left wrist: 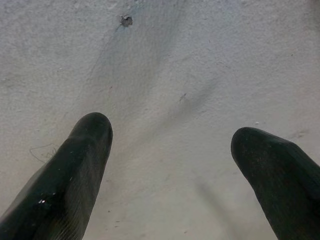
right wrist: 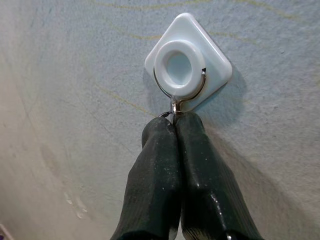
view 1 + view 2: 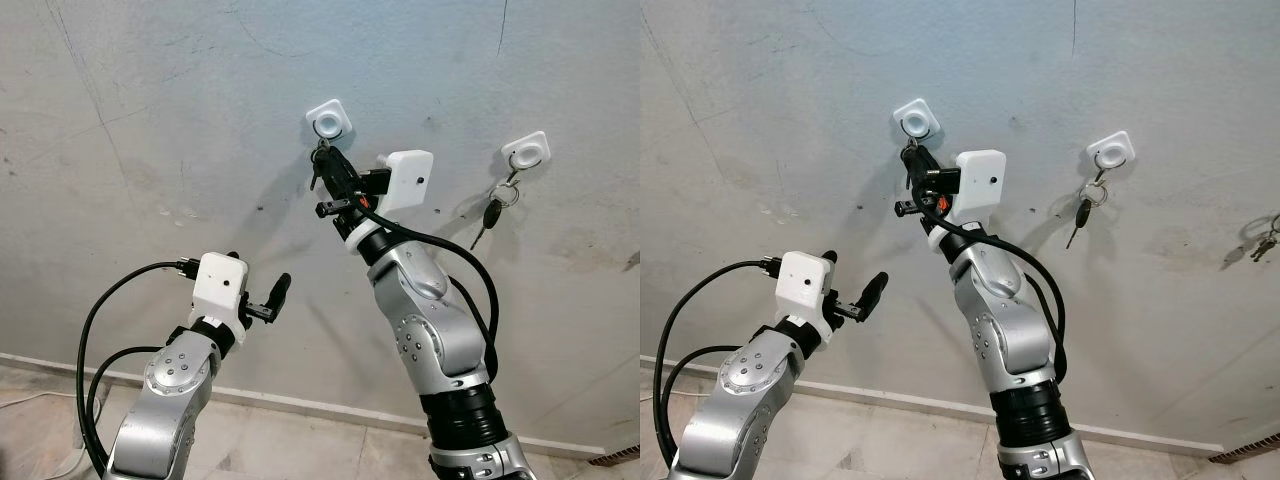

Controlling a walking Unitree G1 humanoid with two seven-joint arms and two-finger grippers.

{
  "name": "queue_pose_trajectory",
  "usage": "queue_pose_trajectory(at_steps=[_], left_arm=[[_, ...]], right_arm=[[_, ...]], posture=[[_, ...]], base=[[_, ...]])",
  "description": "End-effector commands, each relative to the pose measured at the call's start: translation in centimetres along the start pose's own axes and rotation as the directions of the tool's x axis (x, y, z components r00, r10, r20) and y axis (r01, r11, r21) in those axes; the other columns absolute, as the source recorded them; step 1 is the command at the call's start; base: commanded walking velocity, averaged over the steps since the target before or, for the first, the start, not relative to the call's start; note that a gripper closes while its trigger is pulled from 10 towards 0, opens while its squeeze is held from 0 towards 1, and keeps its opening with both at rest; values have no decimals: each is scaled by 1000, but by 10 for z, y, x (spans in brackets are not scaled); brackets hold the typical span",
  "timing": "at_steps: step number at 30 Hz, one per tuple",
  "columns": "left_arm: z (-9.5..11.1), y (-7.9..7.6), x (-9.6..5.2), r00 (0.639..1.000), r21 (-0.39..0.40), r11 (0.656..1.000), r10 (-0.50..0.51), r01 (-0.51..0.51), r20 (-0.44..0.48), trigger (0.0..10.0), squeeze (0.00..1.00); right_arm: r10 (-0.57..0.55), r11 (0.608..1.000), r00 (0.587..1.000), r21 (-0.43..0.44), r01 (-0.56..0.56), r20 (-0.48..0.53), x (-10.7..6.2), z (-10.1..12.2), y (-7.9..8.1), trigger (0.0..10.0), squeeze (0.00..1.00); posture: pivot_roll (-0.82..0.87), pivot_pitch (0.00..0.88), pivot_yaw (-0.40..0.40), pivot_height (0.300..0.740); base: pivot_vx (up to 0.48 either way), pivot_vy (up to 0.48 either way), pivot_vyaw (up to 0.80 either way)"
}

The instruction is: Hang keys on a hook

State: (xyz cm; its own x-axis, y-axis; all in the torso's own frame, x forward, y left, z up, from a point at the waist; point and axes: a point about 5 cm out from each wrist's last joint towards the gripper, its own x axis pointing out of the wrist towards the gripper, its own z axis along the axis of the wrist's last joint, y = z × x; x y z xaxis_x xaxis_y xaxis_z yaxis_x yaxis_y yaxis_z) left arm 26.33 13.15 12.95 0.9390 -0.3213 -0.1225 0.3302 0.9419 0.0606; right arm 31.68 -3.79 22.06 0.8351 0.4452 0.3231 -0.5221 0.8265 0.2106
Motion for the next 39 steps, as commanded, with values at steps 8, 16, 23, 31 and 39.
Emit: queue_pose_trajectory(at_steps=[8, 16, 23, 31, 39], left_arm=[[2, -1, 0, 1000, 3, 1000, -1, 1, 0, 10000, 0], [1, -1, -1, 1000, 3, 1000, -2, 2, -3, 10000, 0], [1, 0, -1, 1000, 1, 1000, 3, -3, -3, 10000, 0], [1, 0, -1, 1000, 2, 1000, 3, -3, -5, 10000, 0], [1, 0, -1, 1000, 5, 1000, -1, 2, -7, 10000, 0]], right_arm=[[-23, 1000, 999, -13, 23, -31, 15, -2, 13, 10000, 0], [-71, 991, 993, -116, 59, -95, 13, -10, 8, 10000, 0], [-108, 987, 991, -128, 97, -81, 9, -9, -1, 10000, 0], [-170, 976, 980, -153, 153, -107, -1, -13, -17, 10000, 0], [-224, 948, 962, -262, 179, -156, -10, -20, -22, 10000, 0]], posture=[[222, 51, -74, 740], [222, 45, -75, 740], [224, 44, -77, 740], [225, 46, -75, 740], [224, 47, -73, 740]], base=[[0, 0, 0], [0, 0, 0], [0, 0, 0], [0, 0, 0], [0, 0, 0]])
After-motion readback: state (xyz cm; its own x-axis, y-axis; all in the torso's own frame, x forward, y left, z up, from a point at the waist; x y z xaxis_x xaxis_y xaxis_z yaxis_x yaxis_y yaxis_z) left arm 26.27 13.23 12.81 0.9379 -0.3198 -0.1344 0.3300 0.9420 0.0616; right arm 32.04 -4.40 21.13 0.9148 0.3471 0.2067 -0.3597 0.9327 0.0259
